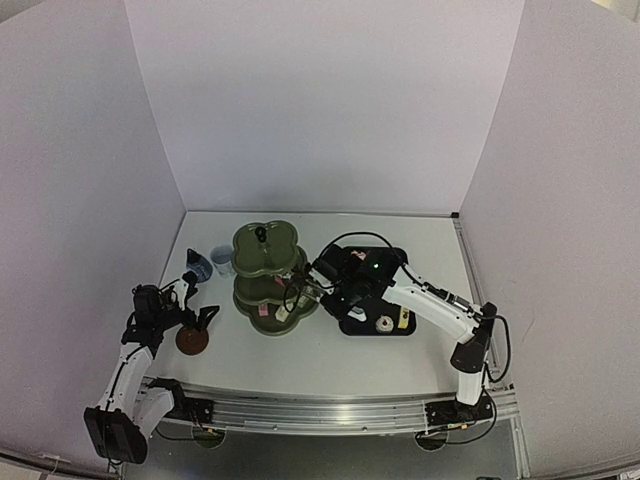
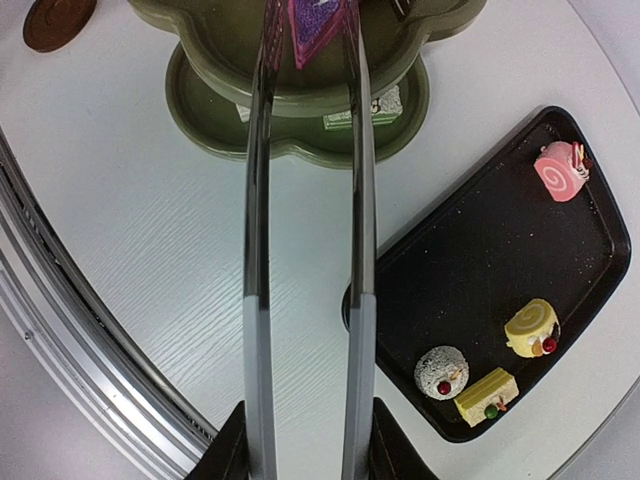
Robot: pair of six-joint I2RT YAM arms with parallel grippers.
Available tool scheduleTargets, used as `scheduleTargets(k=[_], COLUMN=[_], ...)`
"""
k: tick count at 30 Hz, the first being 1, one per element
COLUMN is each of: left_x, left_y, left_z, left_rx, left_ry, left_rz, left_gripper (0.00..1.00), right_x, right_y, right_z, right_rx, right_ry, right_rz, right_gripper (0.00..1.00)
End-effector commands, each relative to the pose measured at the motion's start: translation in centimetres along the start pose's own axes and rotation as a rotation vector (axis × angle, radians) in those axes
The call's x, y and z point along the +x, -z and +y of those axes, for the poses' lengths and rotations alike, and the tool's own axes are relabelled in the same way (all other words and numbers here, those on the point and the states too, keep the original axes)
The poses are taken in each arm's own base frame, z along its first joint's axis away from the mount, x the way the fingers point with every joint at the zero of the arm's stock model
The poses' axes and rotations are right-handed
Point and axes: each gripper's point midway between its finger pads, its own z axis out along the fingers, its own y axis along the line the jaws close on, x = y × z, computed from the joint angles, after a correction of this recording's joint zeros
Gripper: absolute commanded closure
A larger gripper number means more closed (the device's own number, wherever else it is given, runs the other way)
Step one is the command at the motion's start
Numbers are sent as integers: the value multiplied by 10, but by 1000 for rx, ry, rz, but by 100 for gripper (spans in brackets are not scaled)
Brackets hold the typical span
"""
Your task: Serve the afternoon tea
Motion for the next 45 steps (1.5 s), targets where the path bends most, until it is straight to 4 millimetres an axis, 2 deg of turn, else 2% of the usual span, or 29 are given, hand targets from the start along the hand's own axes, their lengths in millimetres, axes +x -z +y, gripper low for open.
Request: scheduleTargets(k=[1, 9, 15, 20, 24, 28, 33, 37, 41, 45], left_x=[-14, -13, -13, -11, -10, -10, -7, -7, -6, -3], left_y=[3, 4, 4, 5, 4, 3, 2, 1, 1, 0], left_z=[-1, -1, -1, -1, -1, 0, 0, 0, 0, -1], left_rx=[2, -1, -3, -5, -5, -7, -5, -3, -3, -1], left_ry=[-19, -25, -25, -31, -26, -23, -21, -22, -24, -20], left_rz=[-27, -23, -24, -21, -19, -21, -18, -19, -18, -24], left_gripper=[0, 1, 1, 0, 1, 0, 0, 0, 1, 0], right_x=[-14, -2, 21, 50, 72, 101, 134, 151, 174, 196], right_y=[38, 59, 68, 82, 92, 83, 55, 41, 46, 44], right_z=[4, -5, -10, -41, -85, -117, -126, -126, -125, -114], right_rx=[-41, -17, -13, 57, 113, 197, 261, 280, 323, 309], right_ry=[-20, -37, -70, -140, -306, -478, -647, -770, -874, -948], right_rz=[-110, -137, -112, -82, -68, 15, 145, 205, 276, 328], right_gripper=[68, 68, 68, 69, 70, 71, 71, 71, 71, 70])
